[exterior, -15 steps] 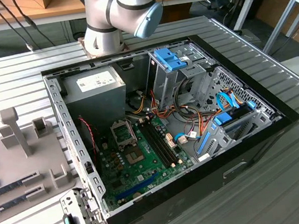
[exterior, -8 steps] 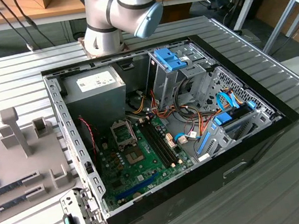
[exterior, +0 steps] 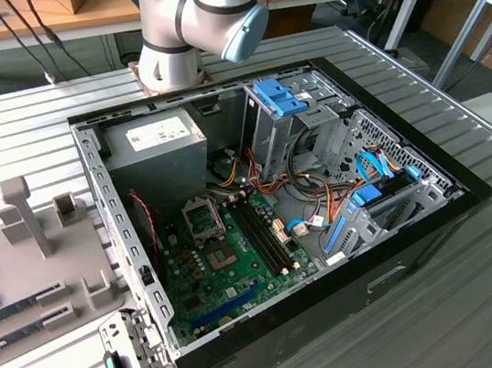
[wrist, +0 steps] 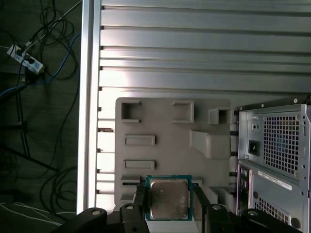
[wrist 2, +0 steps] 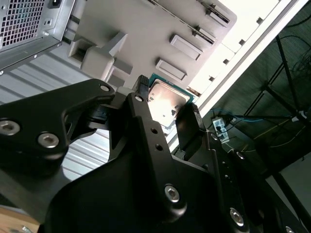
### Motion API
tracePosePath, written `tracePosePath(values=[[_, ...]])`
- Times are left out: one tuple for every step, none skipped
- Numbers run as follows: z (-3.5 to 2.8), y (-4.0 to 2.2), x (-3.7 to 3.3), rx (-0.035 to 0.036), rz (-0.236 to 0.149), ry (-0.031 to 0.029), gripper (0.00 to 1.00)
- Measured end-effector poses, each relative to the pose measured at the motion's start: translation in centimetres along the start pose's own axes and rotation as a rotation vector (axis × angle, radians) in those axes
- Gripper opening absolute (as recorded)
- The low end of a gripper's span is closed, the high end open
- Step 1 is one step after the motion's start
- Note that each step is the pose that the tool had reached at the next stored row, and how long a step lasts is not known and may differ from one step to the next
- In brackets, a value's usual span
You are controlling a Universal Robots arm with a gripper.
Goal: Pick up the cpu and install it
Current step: 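Pick up the cpu and move it towards the insertion slot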
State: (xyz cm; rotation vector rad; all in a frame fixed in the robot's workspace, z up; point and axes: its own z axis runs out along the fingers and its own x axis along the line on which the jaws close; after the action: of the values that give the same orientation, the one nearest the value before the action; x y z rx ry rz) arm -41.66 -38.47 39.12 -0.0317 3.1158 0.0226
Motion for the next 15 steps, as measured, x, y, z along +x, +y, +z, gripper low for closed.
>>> tracePosePath(values=[[0.00, 0.00, -0.15, 0.0000, 0.000, 0.0000, 0.47], [0.01, 0.00, -0.24, 0.0000, 0.000, -0.0001, 0.47], [0.01, 0.00, -0.32, 0.0000, 0.000, -0.0001, 0.47], [0.01, -0.01, -0.47, 0.0000, 0.000, 0.0000, 0.47], [0.01, -0.01, -0.68, 0.0000, 0.000, 0.0000, 0.47], [0.02, -0.02, -0.81, 0.0000, 0.000, 0.0000, 0.47], [0.02, -0.02, -0.88, 0.0000, 0.000, 0.0000, 0.47], [0.02, -0.02, -1.00, 0.0000, 0.000, 0.0000, 0.47], [0.03, -0.02, -1.13, 0.0000, 0.000, 0.0000, 0.47], [0.03, -0.02, -1.23, 0.0000, 0.000, -0.0001, 0.47], [0.03, -0.03, -1.39, 0.0000, 0.000, 0.0000, 0.47], [0.04, -0.03, -1.49, 0.0000, 0.000, 0.0000, 0.47], [0.04, -0.03, -1.57, -0.0001, 0.000, -0.0001, 0.47], [0.05, -0.03, -1.72, 0.0000, 0.000, -0.0001, 0.47], [0.05, -0.04, -1.86, 0.0000, 0.000, -0.0001, 0.47]])
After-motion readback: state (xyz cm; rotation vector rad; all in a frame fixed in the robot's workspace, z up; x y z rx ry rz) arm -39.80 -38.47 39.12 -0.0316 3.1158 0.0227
